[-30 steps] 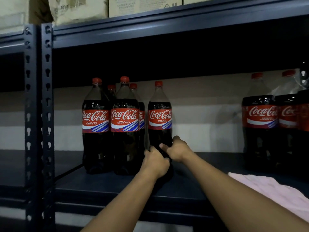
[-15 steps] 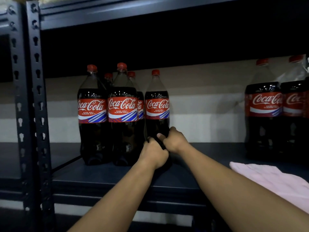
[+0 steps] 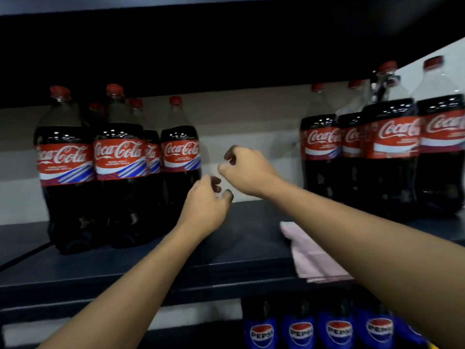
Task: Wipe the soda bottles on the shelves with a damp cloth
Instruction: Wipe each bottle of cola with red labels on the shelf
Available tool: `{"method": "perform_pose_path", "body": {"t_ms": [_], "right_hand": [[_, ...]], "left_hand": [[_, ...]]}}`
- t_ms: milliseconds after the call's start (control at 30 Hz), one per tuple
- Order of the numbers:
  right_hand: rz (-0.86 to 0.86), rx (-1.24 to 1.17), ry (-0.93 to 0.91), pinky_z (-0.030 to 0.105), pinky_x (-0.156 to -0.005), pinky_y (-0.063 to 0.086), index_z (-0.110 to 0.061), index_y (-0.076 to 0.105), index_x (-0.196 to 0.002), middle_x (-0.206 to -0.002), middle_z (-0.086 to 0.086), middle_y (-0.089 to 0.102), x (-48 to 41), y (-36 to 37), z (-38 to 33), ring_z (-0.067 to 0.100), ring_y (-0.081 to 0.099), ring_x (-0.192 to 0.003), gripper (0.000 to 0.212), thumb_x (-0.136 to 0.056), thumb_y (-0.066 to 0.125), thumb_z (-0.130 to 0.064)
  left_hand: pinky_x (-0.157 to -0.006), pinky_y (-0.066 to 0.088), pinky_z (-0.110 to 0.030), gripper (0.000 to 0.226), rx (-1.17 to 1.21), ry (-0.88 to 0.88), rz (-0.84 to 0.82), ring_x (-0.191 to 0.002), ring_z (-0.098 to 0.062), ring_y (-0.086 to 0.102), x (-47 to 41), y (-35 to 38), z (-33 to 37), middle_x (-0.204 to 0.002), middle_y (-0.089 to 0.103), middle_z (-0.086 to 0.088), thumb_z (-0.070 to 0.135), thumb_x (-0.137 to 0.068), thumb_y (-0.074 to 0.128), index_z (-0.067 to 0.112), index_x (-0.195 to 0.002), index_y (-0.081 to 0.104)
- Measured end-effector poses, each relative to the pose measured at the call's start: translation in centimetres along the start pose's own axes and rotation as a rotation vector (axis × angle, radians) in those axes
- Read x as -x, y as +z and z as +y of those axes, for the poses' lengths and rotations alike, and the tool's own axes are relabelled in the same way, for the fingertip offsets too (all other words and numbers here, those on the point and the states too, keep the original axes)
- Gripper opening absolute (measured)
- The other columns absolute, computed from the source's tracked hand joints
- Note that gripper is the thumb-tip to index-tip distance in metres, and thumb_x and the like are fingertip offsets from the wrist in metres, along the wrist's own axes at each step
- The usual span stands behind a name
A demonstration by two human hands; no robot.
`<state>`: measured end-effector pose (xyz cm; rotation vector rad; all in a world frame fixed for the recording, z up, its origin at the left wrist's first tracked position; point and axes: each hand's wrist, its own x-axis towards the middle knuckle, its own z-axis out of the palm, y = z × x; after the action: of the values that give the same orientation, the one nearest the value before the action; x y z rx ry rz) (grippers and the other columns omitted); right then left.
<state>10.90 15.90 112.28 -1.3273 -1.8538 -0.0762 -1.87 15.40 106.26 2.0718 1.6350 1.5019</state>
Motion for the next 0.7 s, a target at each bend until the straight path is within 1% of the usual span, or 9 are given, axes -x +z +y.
{"method": "perform_pose_path", "body": {"t_ms": [67, 133, 233, 267, 333, 400, 500, 633, 700], "right_hand": [[0.110, -0.033, 0.047, 0.042, -0.101, 0.049, -0.020, 0.058, -0.134, -0.136, 0.007, 0.059, 0.9, -1.8, 2.6, 0.029, 0.057, -0.123, 0.043, -0.094, 0.058, -0.036], [0.227, -0.024, 0.123, 0.045, -0.107, 0.043, -0.017, 0.054, -0.137, -0.142, 0.012, 0.050, 2.0, -2.9, 5.6, 0.032, 0.050, -0.129, 0.047, -0.094, 0.058, -0.035], [0.342, 0.026, 0.274, 0.049, -0.107, 0.037, -0.009, 0.045, -0.138, -0.144, 0.017, 0.040, 3.3, -4.1, 9.9, 0.038, 0.040, -0.133, 0.052, -0.096, 0.058, -0.035], [0.364, 0.018, 0.320, 0.050, -0.107, 0.035, -0.007, 0.043, -0.138, -0.145, 0.017, 0.038, 3.5, -4.4, 11.2, 0.039, 0.038, -0.133, 0.052, -0.096, 0.058, -0.034], [0.391, -0.044, 0.391, 0.050, -0.109, 0.034, -0.004, 0.039, -0.141, -0.147, 0.019, 0.035, 3.7, -4.9, 13.2, 0.040, 0.036, -0.136, 0.055, -0.096, 0.058, -0.031], [0.387, -0.110, 0.424, 0.049, -0.111, 0.034, -0.004, 0.034, -0.147, -0.151, 0.019, 0.033, 3.7, -5.0, 14.5, 0.041, 0.036, -0.139, 0.061, -0.097, 0.059, -0.029], [0.369, -0.184, 0.430, 0.046, -0.110, 0.036, -0.004, 0.030, -0.151, -0.152, 0.020, 0.035, 3.6, -4.9, 15.7, 0.040, 0.039, -0.138, 0.065, -0.098, 0.060, -0.027], [0.302, -0.250, 0.485, 0.046, -0.108, 0.040, -0.008, 0.029, -0.153, -0.149, 0.022, 0.042, 3.3, -4.6, 16.6, 0.042, 0.046, -0.135, 0.065, -0.099, 0.059, -0.028], [0.254, -0.267, 0.522, 0.044, -0.104, 0.043, -0.009, 0.030, -0.150, -0.144, 0.024, 0.048, 3.3, -4.7, 16.9, 0.043, 0.050, -0.130, 0.060, -0.100, 0.057, -0.028]], "left_hand": [[-0.085, 0.046, -0.030, 0.034, 0.085, 0.021, -0.016, -0.105, -0.018, 0.064, -0.7, 1.5, 2.3, -0.121, 0.067, -0.002, 0.028, -0.100, 0.067, 0.013, -0.130, 0.058], [-0.082, 0.045, -0.028, 0.034, 0.138, 0.045, -0.045, -0.104, -0.017, 0.063, -1.3, 3.4, 4.3, -0.121, 0.066, 0.000, 0.029, -0.101, 0.066, 0.014, -0.131, 0.058], [-0.075, 0.046, -0.021, 0.033, 0.173, 0.077, -0.094, -0.102, -0.016, 0.062, -2.5, 6.6, 6.4, -0.120, 0.067, 0.001, 0.033, -0.101, 0.065, 0.016, -0.129, 0.059], [-0.075, 0.045, -0.020, 0.034, 0.179, 0.078, -0.120, -0.103, -0.016, 0.062, -3.0, 7.9, 7.1, -0.120, 0.067, 0.000, 0.034, -0.102, 0.065, 0.016, -0.129, 0.058], [-0.087, 0.047, -0.026, 0.040, 0.188, 0.062, -0.176, -0.111, -0.019, 0.062, -3.8, 10.0, 8.2, -0.127, 0.066, -0.003, 0.037, -0.103, 0.063, 0.014, -0.134, 0.056], [-0.097, 0.044, -0.027, 0.051, 0.178, 0.036, -0.247, -0.124, -0.023, 0.059, -4.6, 11.8, 9.1, -0.140, 0.062, -0.006, 0.041, -0.105, 0.060, 0.012, -0.145, 0.050], [-0.108, 0.040, -0.030, 0.068, 0.167, 0.001, -0.362, -0.141, -0.028, 0.050, -5.5, 14.1, 9.9, -0.158, 0.049, -0.011, 0.048, -0.107, 0.053, 0.011, -0.160, 0.034], [-0.120, 0.038, -0.038, 0.080, 0.158, -0.034, -0.465, -0.148, -0.030, 0.044, -6.7, 16.0, 10.0, -0.166, 0.039, -0.013, 0.052, -0.106, 0.051, 0.011, -0.167, 0.017], [-0.122, 0.039, -0.042, 0.082, 0.199, -0.049, -0.485, -0.146, -0.029, 0.048, -7.0, 16.5, 9.6, -0.165, 0.041, -0.012, 0.051, -0.105, 0.053, 0.013, -0.167, 0.016]]}}
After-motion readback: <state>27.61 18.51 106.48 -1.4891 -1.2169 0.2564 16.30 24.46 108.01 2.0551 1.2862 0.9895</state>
